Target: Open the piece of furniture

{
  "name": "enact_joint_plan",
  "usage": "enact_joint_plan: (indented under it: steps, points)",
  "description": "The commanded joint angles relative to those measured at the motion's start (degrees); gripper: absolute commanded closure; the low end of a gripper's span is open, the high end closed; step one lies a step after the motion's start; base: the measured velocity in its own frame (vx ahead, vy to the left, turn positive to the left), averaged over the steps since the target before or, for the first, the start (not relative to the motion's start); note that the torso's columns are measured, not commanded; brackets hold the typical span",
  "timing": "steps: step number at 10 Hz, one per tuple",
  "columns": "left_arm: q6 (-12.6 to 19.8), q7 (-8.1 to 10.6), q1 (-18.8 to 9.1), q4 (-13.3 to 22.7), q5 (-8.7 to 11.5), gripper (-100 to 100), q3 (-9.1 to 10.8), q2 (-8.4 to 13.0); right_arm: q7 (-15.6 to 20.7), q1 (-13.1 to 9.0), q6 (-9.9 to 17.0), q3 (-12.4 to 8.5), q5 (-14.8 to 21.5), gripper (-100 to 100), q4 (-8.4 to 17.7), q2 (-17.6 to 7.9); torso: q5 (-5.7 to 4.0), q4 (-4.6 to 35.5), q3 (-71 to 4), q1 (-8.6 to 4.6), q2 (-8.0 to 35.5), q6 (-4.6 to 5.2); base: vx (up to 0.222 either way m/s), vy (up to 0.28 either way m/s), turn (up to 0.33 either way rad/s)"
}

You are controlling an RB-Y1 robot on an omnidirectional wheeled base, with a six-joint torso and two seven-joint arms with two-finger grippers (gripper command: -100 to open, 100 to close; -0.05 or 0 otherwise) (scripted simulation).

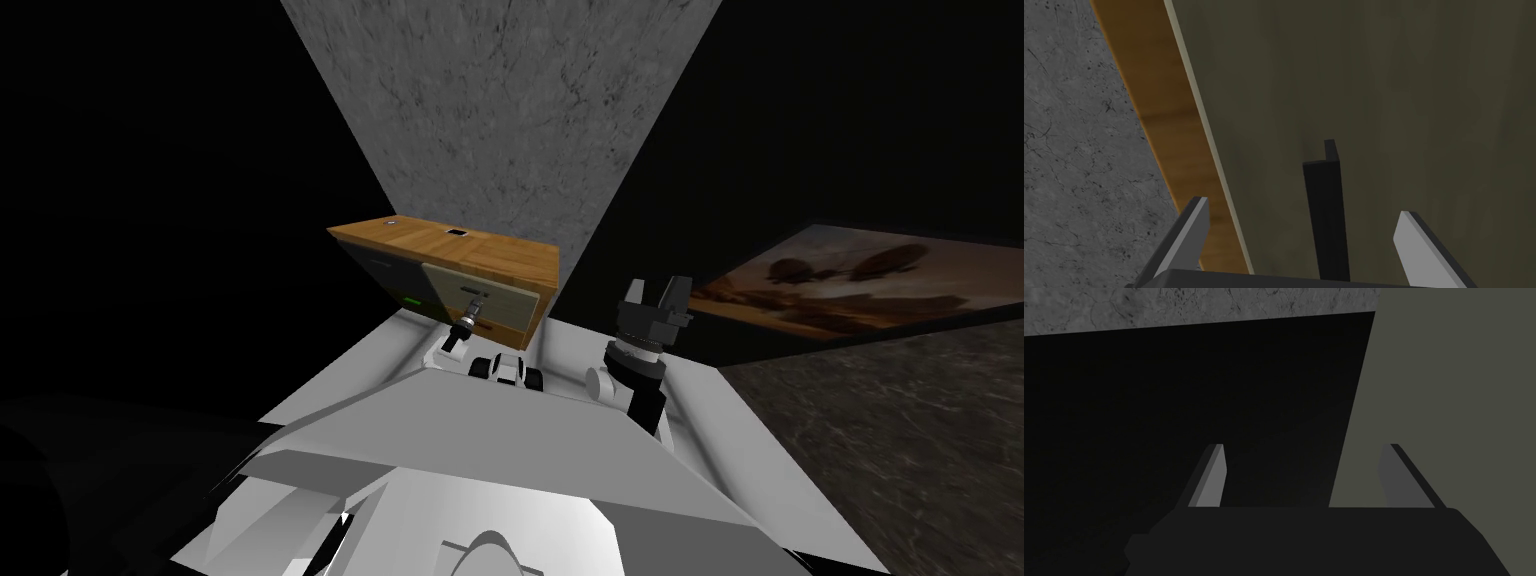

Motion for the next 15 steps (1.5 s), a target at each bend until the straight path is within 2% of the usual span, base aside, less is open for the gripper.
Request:
enact_joint_plan:
  steps: [1, 2, 3, 11, 12, 13, 15]
  points:
    - [0.1, -0.22, -1.1, 3.0, -0.1, -100, -0.08, -0.2, 0.0, 0.0, 0.0, 0.0, 0.0, 0, 0.0, 0.0, 0.01, 0.0, 0.0, 0.01, 0.0, 0.0, 0.061, 0.003, -0.029]
    - [-0.1, -0.06, -0.8, 2.3, 0.0, -100, -0.05, 0.0, 0.0, 0.0, 0.0, 0.0, 0.0, 0, 0.0, 0.0, 0.0, 0.0, 0.0, 0.0, 0.0, 0.0, 0.026, 0.001, -0.005]
    - [0.1, -0.45, -2.9, 4.4, 0.2, -100, 1.96, -0.4, 0.0, 0.0, 0.0, 0.0, 0.0, 0, 0.0, 0.0, 0.0, 0.0, 0.1, -0.01, 0.1, 0.0, -0.031, 0.004, -0.148]
    - [1.1, -1.98, -11.5, 12.4, 1.2, -100, 10.05, -1.9, 0.0, 0.0, 0.0, 0.0, 0.0, 0, 0.0, 0.0, 0.0, 0.0, -0.1, -0.01, -0.1, 0.0, -0.063, 0.009, -0.155]
    - [1.0, -1.83, -11.0, 11.9, 1.1, -100, 9.45, -1.8, 0.0, 0.0, 0.0, 0.0, 0.0, 0, 0.0, 0.0, 0.0, 0.0, 0.0, 0.0, -0.1, 0.0, -0.024, 0.002, -0.026]
    - [0.8, -1.59, -9.3, 10.4, 0.9, 100, 8.03, -1.5, 0.0, 0.0, 0.0, 0.0, 0.0, 0, 0.0, 0.0, 0.0, 0.0, -0.1, 0.01, -0.1, -0.03, 0.032, 0.005, 0.218]
    - [0.6, -1.21, -7.2, 8.4, 0.7, 100, 6.01, -1.1, 0.0, 0.0, 0.0, 0.0, 0.0, 0, 0.0, 0.0, -0.11, 0.1, -0.1, -0.08, -0.2, -0.04, 0.074, -0.014, 0.18]
